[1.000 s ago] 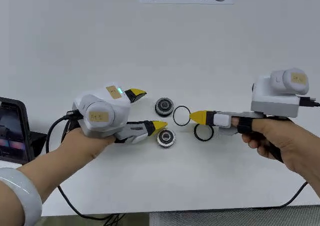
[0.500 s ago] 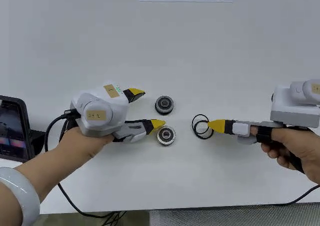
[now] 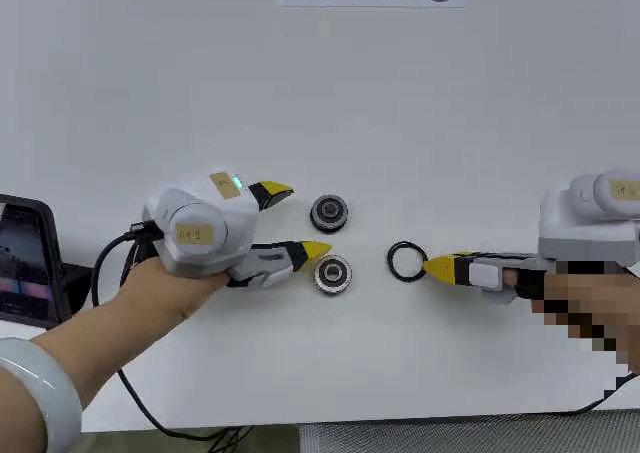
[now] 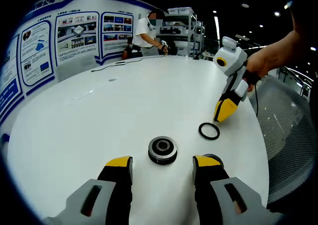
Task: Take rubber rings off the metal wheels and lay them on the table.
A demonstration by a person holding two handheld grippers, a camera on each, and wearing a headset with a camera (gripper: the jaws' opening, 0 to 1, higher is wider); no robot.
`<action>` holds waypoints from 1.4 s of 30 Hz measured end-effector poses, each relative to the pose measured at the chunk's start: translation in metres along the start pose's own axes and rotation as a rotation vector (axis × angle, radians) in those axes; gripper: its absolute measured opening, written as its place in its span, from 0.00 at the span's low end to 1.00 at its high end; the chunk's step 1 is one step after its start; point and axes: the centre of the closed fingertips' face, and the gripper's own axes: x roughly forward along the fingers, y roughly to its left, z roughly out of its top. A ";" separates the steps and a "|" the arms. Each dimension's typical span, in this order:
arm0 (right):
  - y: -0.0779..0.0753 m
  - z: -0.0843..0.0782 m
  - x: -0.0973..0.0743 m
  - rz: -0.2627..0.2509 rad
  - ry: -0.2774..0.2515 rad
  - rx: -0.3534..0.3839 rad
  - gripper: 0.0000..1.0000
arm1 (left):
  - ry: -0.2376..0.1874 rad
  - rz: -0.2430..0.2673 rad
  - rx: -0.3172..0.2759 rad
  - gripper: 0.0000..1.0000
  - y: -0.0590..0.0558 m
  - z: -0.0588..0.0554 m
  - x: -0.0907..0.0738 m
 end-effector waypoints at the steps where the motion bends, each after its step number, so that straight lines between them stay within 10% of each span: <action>1: -0.002 0.001 0.000 -0.011 -0.001 -0.015 0.10 | 0.004 0.000 0.001 0.50 0.000 0.000 0.000; 42: 0.040 0.070 0.047 0.107 -0.072 -0.054 0.11 | 0.020 -0.027 0.015 0.21 -0.004 0.011 0.022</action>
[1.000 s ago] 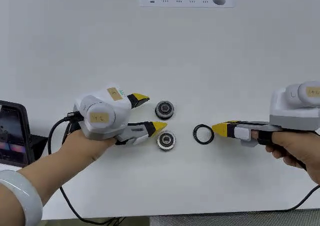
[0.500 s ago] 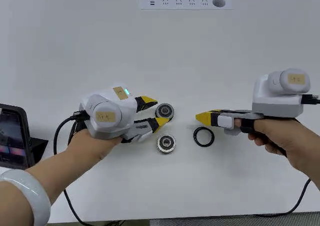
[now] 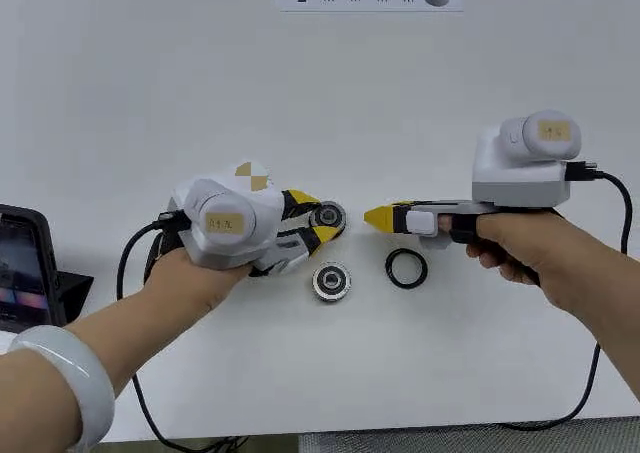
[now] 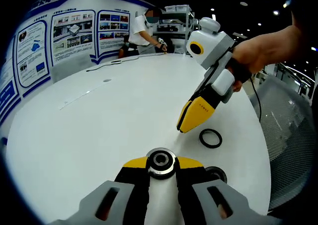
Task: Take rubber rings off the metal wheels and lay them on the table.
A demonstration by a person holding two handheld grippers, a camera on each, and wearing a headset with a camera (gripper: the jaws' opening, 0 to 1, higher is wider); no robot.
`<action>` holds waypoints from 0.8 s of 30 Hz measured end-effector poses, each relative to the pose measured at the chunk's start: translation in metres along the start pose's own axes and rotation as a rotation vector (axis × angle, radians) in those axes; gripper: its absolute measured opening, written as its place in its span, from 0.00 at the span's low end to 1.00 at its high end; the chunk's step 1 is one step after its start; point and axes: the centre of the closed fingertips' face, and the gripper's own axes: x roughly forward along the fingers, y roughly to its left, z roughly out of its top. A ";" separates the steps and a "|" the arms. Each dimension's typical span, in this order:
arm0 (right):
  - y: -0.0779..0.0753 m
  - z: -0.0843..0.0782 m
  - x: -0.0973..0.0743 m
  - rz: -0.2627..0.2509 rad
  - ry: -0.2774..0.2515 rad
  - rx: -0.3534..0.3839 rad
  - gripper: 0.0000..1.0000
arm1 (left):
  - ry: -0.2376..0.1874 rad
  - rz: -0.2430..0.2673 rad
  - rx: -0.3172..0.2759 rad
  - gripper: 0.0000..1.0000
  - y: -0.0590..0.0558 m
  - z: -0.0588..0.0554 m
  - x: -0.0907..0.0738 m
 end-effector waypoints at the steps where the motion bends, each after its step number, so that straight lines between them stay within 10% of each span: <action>1: 0.000 0.001 0.001 0.001 -0.002 0.001 0.11 | 0.004 -0.001 0.002 0.20 0.000 0.000 0.001; 24: 0.003 -0.002 0.032 0.045 0.047 0.046 0.15 | 0.010 -0.010 0.023 0.13 0.002 0.000 0.003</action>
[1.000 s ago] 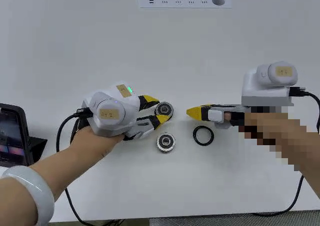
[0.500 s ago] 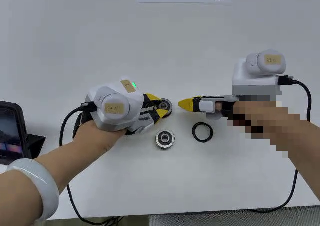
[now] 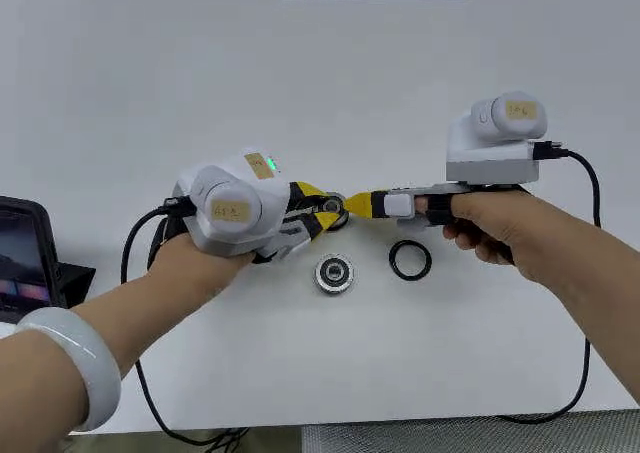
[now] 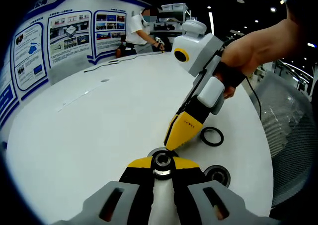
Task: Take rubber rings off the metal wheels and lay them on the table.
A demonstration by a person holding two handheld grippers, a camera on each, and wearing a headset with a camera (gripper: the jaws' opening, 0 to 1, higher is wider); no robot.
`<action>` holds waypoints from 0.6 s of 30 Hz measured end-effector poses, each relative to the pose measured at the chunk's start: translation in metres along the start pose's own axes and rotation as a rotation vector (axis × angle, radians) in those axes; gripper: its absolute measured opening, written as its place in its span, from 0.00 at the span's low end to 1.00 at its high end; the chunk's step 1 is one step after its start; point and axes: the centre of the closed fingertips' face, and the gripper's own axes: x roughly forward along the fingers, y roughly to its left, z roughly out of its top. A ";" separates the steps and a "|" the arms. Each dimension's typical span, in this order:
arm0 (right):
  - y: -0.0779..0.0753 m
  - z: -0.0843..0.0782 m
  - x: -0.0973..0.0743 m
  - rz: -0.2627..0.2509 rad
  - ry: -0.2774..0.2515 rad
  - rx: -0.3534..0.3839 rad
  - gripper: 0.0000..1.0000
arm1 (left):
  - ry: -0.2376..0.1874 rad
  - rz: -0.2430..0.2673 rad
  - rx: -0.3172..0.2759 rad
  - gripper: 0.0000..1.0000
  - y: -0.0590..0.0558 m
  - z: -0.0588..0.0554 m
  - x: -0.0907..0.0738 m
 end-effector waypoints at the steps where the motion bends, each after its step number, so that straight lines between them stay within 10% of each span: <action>1: 0.000 0.000 0.001 -0.001 0.003 -0.002 0.15 | 0.000 0.000 0.000 0.13 0.000 0.000 0.000; 18: -0.002 -0.003 0.009 0.017 0.026 0.034 0.18 | -0.003 0.003 -0.007 0.13 0.001 0.000 0.000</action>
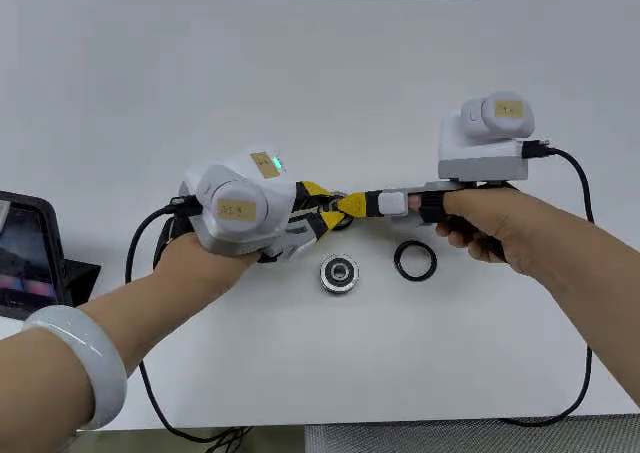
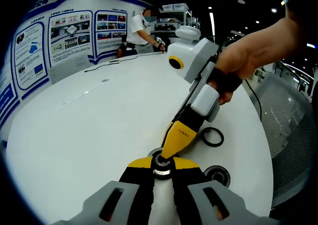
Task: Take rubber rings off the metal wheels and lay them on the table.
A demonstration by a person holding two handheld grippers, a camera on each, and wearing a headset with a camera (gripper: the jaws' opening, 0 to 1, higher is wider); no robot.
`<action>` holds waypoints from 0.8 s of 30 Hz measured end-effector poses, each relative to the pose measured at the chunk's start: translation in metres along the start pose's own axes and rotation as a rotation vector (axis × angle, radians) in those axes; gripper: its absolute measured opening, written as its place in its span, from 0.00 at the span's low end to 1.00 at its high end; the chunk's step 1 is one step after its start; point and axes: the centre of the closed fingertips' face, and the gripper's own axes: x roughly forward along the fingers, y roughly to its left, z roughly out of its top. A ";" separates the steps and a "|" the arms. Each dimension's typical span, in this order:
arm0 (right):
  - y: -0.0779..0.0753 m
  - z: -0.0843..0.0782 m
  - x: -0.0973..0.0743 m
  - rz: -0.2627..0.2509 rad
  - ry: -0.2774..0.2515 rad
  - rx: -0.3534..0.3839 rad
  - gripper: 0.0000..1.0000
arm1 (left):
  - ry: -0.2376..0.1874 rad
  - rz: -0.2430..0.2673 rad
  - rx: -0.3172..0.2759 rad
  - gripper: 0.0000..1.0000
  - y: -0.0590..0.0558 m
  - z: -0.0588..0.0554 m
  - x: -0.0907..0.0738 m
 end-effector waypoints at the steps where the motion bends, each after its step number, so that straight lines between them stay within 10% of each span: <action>1: 0.001 -0.001 -0.001 0.003 0.005 -0.006 0.18 | 0.000 0.000 0.000 0.13 0.000 0.000 0.000; 24: 0.000 -0.003 -0.011 0.006 -0.009 -0.003 0.03 | 0.002 0.002 -0.003 0.13 -0.001 0.000 0.000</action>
